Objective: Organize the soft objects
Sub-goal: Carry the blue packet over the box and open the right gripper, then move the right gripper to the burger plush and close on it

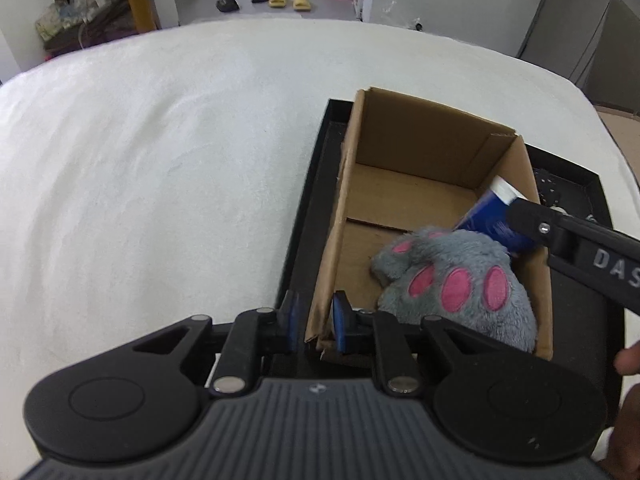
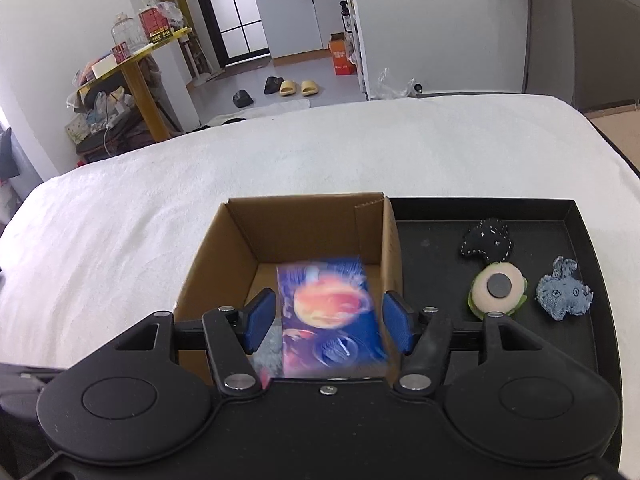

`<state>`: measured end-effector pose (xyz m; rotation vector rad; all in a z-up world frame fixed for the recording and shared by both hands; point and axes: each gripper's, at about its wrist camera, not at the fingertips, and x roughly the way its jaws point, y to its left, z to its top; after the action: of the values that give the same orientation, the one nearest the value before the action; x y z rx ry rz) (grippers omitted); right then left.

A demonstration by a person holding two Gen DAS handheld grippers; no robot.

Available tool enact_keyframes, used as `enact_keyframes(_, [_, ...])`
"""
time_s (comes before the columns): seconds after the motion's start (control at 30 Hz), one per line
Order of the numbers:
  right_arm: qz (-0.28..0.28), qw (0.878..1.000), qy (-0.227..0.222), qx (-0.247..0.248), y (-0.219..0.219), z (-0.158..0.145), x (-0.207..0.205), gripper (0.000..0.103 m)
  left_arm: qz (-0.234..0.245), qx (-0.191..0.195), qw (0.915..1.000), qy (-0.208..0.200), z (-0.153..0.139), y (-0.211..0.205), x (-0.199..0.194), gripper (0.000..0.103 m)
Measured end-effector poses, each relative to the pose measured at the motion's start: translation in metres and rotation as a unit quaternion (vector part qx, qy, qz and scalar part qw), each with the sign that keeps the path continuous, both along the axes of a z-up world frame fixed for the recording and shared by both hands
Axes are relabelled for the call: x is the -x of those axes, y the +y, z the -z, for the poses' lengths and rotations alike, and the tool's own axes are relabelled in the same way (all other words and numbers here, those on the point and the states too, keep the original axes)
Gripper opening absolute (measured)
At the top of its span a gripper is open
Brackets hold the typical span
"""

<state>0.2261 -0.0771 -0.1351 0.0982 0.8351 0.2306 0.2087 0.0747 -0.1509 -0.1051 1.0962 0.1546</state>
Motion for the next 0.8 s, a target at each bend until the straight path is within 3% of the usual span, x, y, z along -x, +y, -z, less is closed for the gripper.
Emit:
enact_keyframes(0.4, [-0.004,1.000,-0.006,0.009,-0.020,-0.004,0.011,0.065,0.010,-0.001,0.9999,-0.010,-0.003,-0.003,0.003,0.016])
enact_keyframes(0.57, [0.007,1.000,-0.010,0.006,-0.040,-0.004,0.019,0.065,0.002,-0.021,0.9994,-0.029,-0.012,-0.006,0.010,0.021])
enact_keyframes(0.8, [0.018,1.000,-0.007,0.006,-0.067,0.000,0.026,0.065,0.000,-0.055,0.9982,-0.024,-0.014,-0.015,0.010,0.023])
